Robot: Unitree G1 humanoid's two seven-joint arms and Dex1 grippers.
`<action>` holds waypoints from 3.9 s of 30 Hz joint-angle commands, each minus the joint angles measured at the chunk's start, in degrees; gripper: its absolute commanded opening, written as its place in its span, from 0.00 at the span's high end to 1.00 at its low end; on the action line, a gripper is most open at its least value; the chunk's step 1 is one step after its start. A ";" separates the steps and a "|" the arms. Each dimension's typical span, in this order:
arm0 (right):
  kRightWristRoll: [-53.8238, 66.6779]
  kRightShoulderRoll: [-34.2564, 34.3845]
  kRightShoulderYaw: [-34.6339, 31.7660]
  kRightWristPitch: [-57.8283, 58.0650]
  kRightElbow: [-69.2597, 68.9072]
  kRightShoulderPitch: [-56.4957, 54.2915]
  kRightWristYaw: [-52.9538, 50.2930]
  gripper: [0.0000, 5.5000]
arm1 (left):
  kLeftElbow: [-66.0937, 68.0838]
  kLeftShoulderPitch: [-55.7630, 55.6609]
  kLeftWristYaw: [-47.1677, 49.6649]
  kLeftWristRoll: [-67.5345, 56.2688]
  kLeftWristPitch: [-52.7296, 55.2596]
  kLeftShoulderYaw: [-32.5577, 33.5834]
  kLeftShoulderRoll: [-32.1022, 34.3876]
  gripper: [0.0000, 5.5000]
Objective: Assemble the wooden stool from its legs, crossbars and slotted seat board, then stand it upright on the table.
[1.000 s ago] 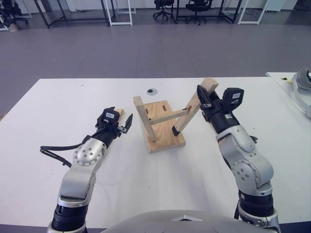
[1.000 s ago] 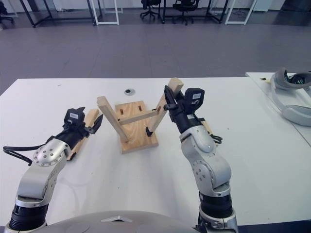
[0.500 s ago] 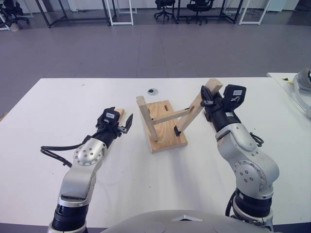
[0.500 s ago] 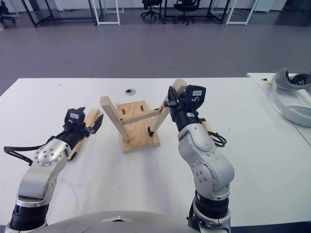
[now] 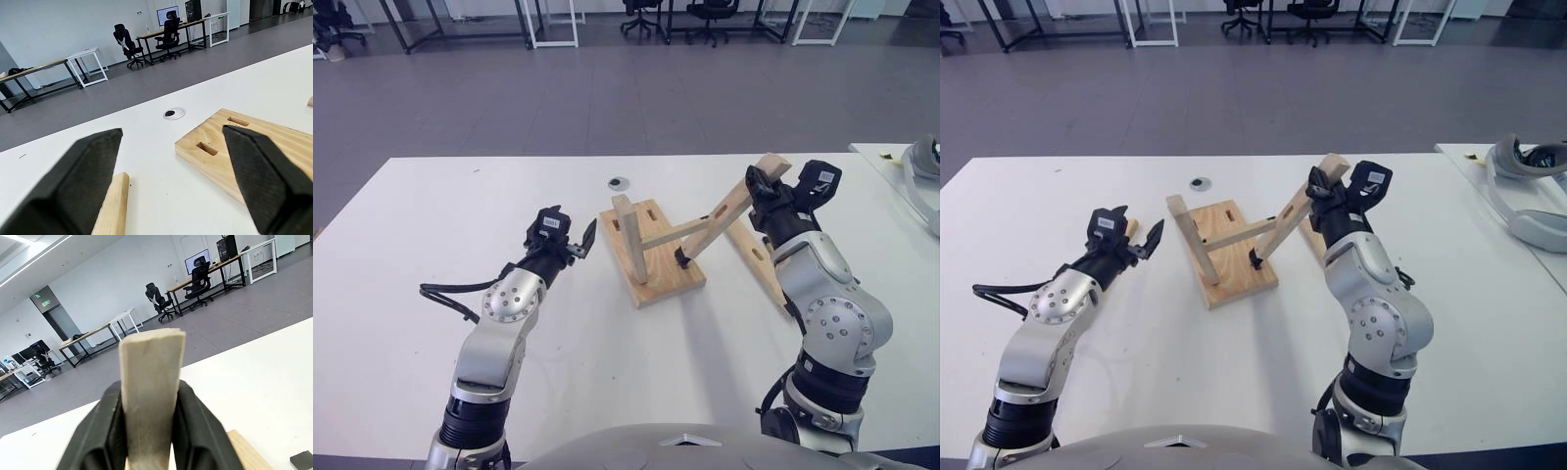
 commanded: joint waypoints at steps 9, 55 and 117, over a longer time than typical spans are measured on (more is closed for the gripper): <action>10.09 -4.50 -9.25 4.32 8.05 -5.27 2.25 0.81 | -1.47 1.04 0.58 0.98 0.97 0.81 0.36 0.31; 13.97 -9.03 -7.20 -8.67 17.35 -5.82 11.51 0.82 | -1.40 1.54 -1.04 0.65 0.80 0.32 1.86 0.31; -9.47 -15.61 12.69 -13.91 10.15 10.55 16.30 0.81 | -1.19 0.25 -1.90 0.86 1.38 -0.57 2.90 0.31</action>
